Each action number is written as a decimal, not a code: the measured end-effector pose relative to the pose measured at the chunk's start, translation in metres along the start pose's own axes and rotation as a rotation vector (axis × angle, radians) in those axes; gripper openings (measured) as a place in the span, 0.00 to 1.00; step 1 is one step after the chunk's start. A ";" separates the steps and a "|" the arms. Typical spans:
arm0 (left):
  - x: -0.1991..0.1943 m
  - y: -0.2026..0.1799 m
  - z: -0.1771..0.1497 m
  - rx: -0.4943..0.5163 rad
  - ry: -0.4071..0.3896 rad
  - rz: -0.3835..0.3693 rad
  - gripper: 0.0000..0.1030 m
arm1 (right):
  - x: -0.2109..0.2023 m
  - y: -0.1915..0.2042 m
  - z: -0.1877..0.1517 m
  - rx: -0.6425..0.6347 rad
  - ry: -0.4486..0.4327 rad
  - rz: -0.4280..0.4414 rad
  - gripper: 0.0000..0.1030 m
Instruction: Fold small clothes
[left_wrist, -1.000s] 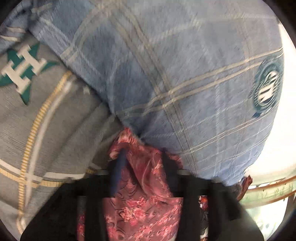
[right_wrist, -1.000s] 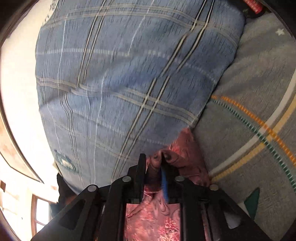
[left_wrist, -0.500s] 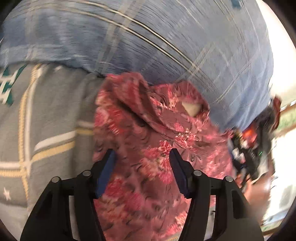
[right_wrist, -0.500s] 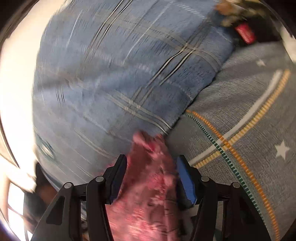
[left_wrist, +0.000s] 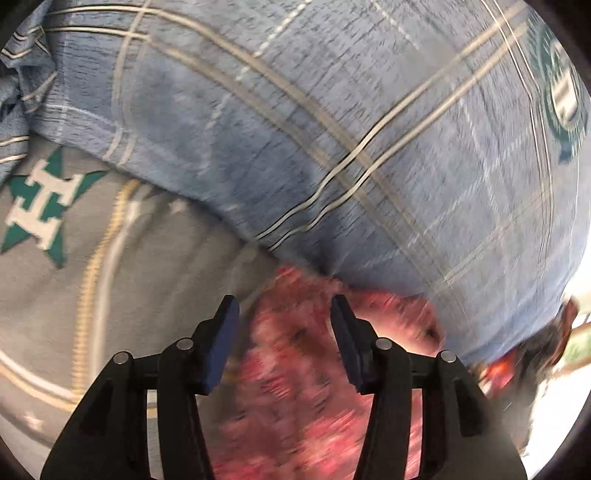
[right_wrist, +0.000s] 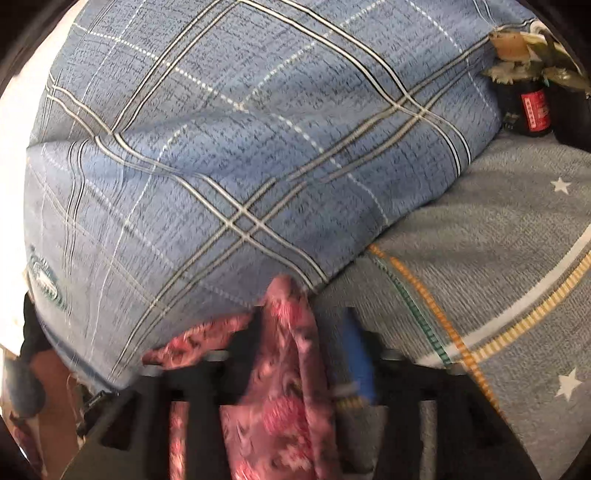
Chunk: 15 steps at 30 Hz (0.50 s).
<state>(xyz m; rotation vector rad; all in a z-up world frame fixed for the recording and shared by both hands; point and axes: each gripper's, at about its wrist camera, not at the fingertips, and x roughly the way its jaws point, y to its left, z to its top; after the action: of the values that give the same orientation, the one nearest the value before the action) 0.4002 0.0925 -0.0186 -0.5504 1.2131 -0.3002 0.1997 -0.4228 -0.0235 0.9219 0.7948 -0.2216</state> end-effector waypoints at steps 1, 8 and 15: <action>0.000 0.004 -0.007 0.018 0.020 -0.007 0.52 | 0.000 0.000 0.000 -0.003 0.000 0.003 0.57; -0.004 0.008 -0.035 0.120 0.074 -0.086 0.58 | 0.027 0.038 -0.011 -0.128 0.036 0.005 0.07; 0.010 0.009 -0.008 0.042 0.050 0.039 0.62 | 0.040 0.007 0.002 0.092 0.042 -0.098 0.12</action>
<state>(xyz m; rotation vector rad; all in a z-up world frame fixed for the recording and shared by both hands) 0.3950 0.0934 -0.0335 -0.4844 1.2620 -0.3068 0.2328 -0.4139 -0.0463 0.9778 0.8755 -0.3276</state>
